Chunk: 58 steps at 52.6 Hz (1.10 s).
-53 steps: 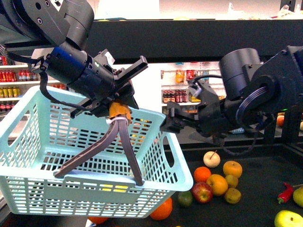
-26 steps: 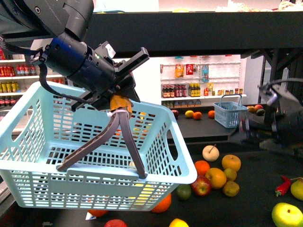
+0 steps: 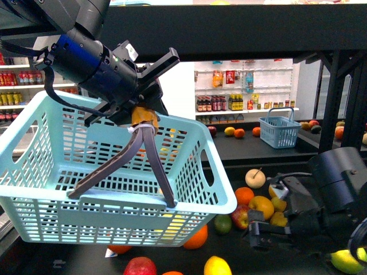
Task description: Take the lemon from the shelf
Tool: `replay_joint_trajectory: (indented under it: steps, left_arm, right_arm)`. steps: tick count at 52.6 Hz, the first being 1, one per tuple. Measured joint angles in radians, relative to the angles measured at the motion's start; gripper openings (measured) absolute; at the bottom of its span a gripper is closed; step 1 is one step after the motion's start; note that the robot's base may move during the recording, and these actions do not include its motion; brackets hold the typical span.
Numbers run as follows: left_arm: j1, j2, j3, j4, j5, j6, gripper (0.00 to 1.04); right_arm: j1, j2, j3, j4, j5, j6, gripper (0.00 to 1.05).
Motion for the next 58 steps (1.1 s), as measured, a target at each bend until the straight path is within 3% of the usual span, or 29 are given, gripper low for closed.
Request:
replay_joint_trajectory:
  steps: [19,33,58]
  left_arm:
    - [0.000,0.000,0.000,0.000,-0.002,0.000,0.16]
    - [0.000,0.000,0.000,0.000,0.000,0.000,0.16]
    - [0.000,0.000,0.000,0.000,-0.001,0.000,0.16]
  right_arm:
    - [0.113,0.250,0.176,-0.003,0.109,0.006,0.97]
    - [0.126,0.396,0.297,-0.003,0.199,-0.015,0.97]
    - [0.150,0.589,0.559,-0.060,0.276,-0.008,0.97]
